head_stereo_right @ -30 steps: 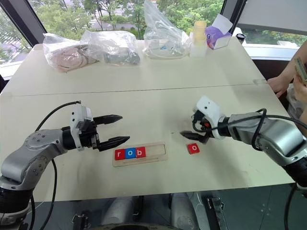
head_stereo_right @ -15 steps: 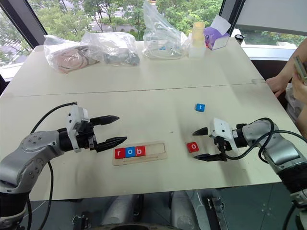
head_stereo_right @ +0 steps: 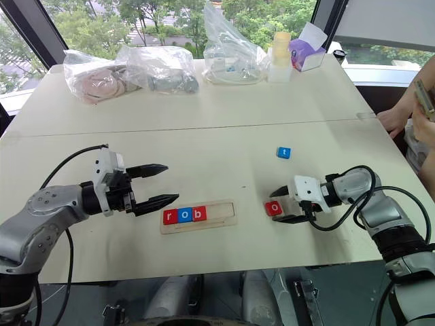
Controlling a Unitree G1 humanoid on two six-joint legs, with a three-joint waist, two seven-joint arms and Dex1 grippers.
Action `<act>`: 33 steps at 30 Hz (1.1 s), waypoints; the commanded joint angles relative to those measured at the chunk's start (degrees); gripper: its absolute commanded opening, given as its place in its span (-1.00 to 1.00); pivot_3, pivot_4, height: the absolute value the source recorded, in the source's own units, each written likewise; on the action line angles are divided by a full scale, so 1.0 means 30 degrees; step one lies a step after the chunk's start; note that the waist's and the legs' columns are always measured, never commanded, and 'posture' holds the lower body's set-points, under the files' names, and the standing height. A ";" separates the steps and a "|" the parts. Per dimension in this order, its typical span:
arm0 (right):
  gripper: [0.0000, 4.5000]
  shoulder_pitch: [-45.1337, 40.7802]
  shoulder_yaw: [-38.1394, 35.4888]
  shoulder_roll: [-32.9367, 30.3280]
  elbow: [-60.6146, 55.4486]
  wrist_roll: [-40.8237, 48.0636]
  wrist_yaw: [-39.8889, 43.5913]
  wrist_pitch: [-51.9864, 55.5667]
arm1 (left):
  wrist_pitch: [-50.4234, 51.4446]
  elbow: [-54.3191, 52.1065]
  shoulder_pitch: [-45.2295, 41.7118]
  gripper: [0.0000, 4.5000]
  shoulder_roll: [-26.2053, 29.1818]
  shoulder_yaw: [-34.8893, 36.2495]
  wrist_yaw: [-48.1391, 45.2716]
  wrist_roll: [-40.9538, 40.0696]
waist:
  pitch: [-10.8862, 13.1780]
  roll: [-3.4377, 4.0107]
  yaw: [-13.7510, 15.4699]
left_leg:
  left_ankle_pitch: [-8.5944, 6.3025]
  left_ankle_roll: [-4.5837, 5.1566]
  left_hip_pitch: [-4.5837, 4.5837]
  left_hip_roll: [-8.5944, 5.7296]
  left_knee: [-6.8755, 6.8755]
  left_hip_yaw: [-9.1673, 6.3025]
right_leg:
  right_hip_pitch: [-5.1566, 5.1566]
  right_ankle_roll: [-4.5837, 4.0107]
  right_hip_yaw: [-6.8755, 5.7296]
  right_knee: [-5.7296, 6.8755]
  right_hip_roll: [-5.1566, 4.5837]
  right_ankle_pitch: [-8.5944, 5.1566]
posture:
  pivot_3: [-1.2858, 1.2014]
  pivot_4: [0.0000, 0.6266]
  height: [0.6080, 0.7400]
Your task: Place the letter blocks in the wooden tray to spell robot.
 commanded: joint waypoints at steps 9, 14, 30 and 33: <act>-0.50 0.0636 -0.0852 0.1201 -0.5373 0.0730 -0.1238 0.3650 | -0.0128 -0.0939 0.0543 1.00 0.0447 0.0663 -0.0279 -0.0383 | 0.0001 0.0004 -0.0025 | 0.0002 -0.0003 0.0026 0.0002 0.0007 0.0005 | 0.0009 -0.0005 0.0019 0.0039 0.0002 0.0000 | 0.03 -0.52 1.00; -0.50 -0.0651 0.0296 0.2416 -0.7688 0.0130 -0.1990 0.7480 | -0.0171 -0.0888 0.0466 1.00 0.0505 0.0477 -0.0308 -0.0321 | 0.0000 0.0004 0.0003 | 0.0006 -0.0010 0.0027 0.0004 0.0007 -0.0001 | -0.0018 -0.0011 0.0033 0.0078 0.0007 -0.0002 | 0.03 -0.52 1.00; -0.50 -0.3159 0.3473 0.4935 -0.7853 -0.2404 -0.3238 1.1539 | -0.0165 -0.1382 0.0850 1.00 0.0250 0.0553 0.0451 -0.0426 | 0.0000 0.0003 0.0010 | 0.0001 -0.0011 -0.0039 -0.0004 0.0126 -0.0010 | -0.0029 -0.0008 0.0010 0.0093 0.0002 0.0010 | 0.03 -0.52 1.00; -0.50 -0.3252 0.3751 0.5092 -0.8009 -0.2604 -0.3220 1.1814 | -0.0144 -0.1511 0.0964 1.00 0.0194 0.0634 0.0626 -0.0501 | 0.0000 0.0003 0.0001 | 0.0002 -0.0011 -0.0039 -0.0003 0.0126 -0.0009 | -0.0029 0.0010 0.0011 0.0095 0.0005 0.0020 | 0.03 -0.52 1.00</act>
